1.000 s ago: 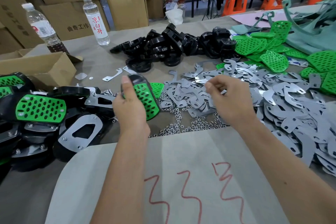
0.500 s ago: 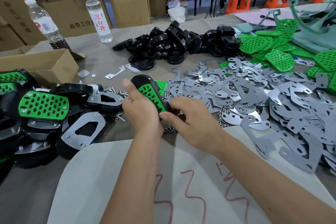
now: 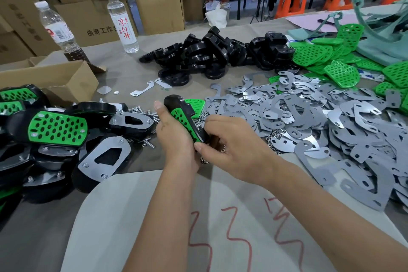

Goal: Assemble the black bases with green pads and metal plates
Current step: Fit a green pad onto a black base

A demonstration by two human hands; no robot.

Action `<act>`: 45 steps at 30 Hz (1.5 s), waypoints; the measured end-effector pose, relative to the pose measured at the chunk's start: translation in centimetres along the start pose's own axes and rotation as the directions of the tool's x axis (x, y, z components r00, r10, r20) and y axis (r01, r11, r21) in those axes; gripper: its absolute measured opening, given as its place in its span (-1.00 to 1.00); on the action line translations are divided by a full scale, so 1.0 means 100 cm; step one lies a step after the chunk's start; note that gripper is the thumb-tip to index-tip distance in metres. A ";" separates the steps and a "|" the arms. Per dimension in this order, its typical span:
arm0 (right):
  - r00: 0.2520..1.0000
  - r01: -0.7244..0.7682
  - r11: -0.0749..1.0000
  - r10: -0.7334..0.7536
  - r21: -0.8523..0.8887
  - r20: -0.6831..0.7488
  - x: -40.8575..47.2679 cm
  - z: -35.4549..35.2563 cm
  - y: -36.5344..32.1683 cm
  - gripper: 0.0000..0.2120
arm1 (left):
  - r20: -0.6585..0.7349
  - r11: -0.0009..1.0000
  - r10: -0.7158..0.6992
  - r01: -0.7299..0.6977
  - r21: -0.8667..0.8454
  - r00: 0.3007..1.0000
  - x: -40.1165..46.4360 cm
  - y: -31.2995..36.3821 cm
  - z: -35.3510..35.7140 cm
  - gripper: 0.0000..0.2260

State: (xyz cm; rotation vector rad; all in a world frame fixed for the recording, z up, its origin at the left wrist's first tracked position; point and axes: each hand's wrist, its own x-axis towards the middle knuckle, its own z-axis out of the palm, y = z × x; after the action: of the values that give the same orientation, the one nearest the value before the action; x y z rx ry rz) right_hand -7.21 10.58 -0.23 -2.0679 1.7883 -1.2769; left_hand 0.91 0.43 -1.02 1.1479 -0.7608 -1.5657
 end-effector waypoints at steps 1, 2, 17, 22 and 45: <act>1.000 0.017 1.000 -0.017 -0.016 -0.003 0.000 -0.001 -0.001 -0.60 | 0.033 0.999 -0.026 0.027 -0.022 0.999 0.000 0.001 0.000 -0.45; 1.000 0.022 1.000 -0.023 -0.020 -0.012 0.000 -0.001 -0.001 -0.59 | 0.056 0.999 -0.030 0.032 -0.032 0.998 -0.001 0.001 0.000 -0.43; 0.787 -0.358 0.479 0.617 0.801 -0.017 -0.006 -0.020 0.042 -0.80 | 0.547 0.968 0.029 -0.160 0.192 0.836 -0.010 -0.007 -0.001 -0.92; 0.786 -0.364 0.581 0.611 0.728 -0.093 -0.008 -0.020 0.043 -0.83 | 0.559 0.959 0.019 -0.173 0.224 0.829 -0.006 -0.006 0.001 -0.90; 0.494 -0.857 0.328 0.740 -0.397 -0.457 -0.044 -0.101 0.087 -0.44 | 0.508 0.963 -0.260 0.260 0.072 0.821 -0.070 -0.038 0.065 -0.85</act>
State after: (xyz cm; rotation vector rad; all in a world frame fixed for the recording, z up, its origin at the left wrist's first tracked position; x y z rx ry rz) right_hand -20.13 16.02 -1.06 -0.7553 2.9991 -0.6219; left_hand -6.25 7.77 -0.04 0.8564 -0.9771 -2.1517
